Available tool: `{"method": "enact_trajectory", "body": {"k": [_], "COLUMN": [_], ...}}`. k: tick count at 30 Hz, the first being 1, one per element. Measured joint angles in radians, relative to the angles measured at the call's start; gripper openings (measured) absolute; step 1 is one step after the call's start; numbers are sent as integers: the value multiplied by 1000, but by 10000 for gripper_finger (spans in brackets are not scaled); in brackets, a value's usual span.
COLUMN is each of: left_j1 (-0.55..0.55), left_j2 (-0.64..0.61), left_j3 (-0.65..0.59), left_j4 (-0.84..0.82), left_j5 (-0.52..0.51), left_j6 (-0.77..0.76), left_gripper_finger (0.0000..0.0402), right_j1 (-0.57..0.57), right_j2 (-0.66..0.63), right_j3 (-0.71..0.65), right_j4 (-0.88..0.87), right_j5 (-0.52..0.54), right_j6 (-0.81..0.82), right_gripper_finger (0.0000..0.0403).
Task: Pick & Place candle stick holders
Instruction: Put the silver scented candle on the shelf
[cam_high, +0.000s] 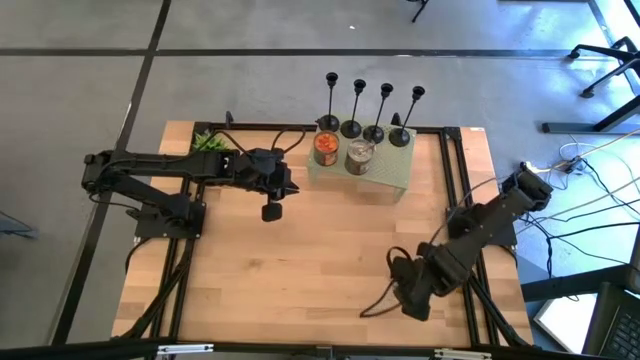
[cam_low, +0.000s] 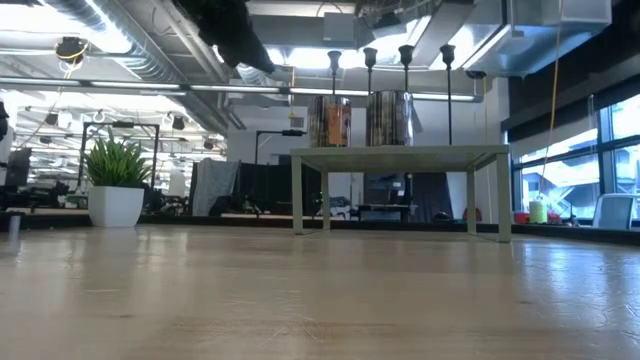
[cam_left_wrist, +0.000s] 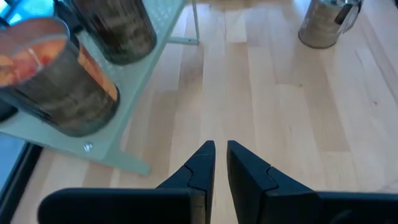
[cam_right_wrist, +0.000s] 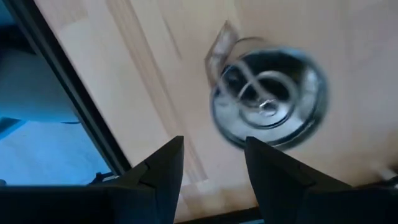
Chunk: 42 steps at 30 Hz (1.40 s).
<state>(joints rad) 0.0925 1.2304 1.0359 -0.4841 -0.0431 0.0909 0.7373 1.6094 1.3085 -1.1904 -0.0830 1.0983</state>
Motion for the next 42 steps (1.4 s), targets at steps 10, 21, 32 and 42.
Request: {"method": "enact_trajectory", "body": {"k": [10, 21, 32, 42], "left_j1": [0, 0, 0, -1], "left_j2": [0, 0, 0, 0], "left_j3": [0, 0, 0, 0], "left_j4": [77, 77, 70, 65], "left_j5": [0, 0, 8, 11], "left_j6": [0, -53, -90, -115], "left_gripper_finger": [36, 36, 36, 36], "right_j1": [124, 148, 147, 86], "right_j2": [0, -1, 1, 7], "right_j3": [-90, -166, -180, -181], "right_j4": [146, 146, 232, 323], "right_j5": [164, 179, 333, 464], "right_j6": [-1, -166, -245, -132], "right_gripper_finger": [174, 173, 69, 29]}}
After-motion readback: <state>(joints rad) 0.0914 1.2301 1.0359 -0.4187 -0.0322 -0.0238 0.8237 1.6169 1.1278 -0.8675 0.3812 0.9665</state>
